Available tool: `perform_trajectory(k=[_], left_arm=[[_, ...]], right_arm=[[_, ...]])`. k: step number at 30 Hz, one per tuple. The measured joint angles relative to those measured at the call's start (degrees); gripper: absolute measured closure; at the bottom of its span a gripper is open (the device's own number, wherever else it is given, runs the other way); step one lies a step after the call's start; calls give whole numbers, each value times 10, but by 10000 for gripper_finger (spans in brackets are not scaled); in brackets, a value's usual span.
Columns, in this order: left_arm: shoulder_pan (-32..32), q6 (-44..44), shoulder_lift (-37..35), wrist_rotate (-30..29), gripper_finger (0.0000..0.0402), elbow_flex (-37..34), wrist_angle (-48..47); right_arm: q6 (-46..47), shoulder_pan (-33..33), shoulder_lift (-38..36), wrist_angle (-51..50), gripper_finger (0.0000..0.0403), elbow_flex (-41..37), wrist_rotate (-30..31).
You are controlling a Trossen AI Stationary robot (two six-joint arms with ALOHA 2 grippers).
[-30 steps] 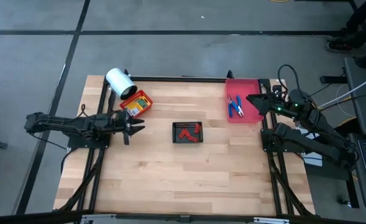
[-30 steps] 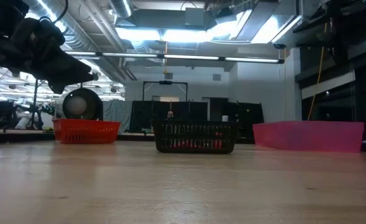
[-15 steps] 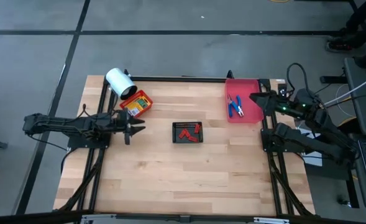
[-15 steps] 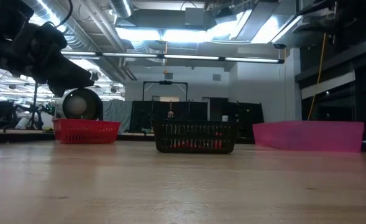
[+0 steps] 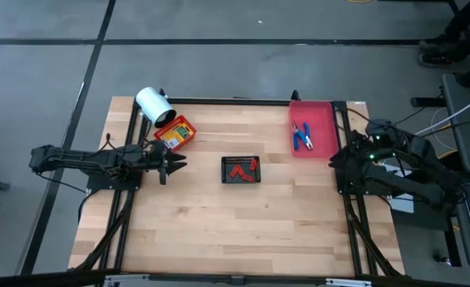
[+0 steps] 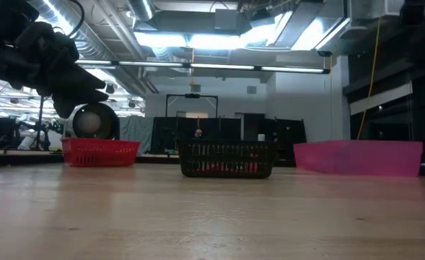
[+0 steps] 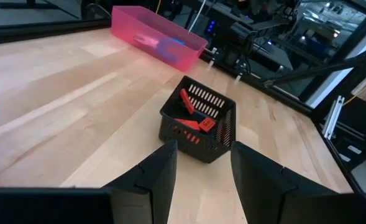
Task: Pick & Place School Supplies
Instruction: Return to Home Position
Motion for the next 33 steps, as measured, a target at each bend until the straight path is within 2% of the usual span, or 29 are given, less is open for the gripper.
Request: perform_trajectory(k=[3, 6, 10, 11, 13, 17, 19, 22, 25, 29, 33], left_arm=[[0, -3, 0, -1, 254, 0, 0], [0, -3, 0, -2, 254, 0, 0], [0, -3, 0, -2, 254, 0, 0], [0, -3, 0, -2, 254, 0, 0], [0, -3, 0, -2, 254, 0, 0], [0, -3, 0, -2, 254, 0, 0], [0, -3, 0, -2, 254, 0, 0], [0, -3, 0, -2, 254, 0, 0], [0, -3, 0, -2, 254, 0, 0], [0, -3, 0, -2, 254, 0, 0], [0, -3, 0, -2, 254, 0, 0]], right_arm=[[-44, 1, 9, 57, 240, -27, -16], [-65, 16, 10, 174, 240, -78, -21], [-21, 53, 10, 184, 240, -94, -15], [17, 67, 6, 212, 240, -94, -1], [58, 104, -2, 336, 240, -93, 29], [22, 192, 8, 509, 241, -111, 150], [-6, 235, 24, 551, 241, -152, 196], [-22, 289, 40, 666, 241, -230, 242], [-47, 320, 43, 762, 241, -298, 315], [-112, 331, -4, 778, 241, -331, 374], [-146, 331, -65, 695, 241, -339, 379]])
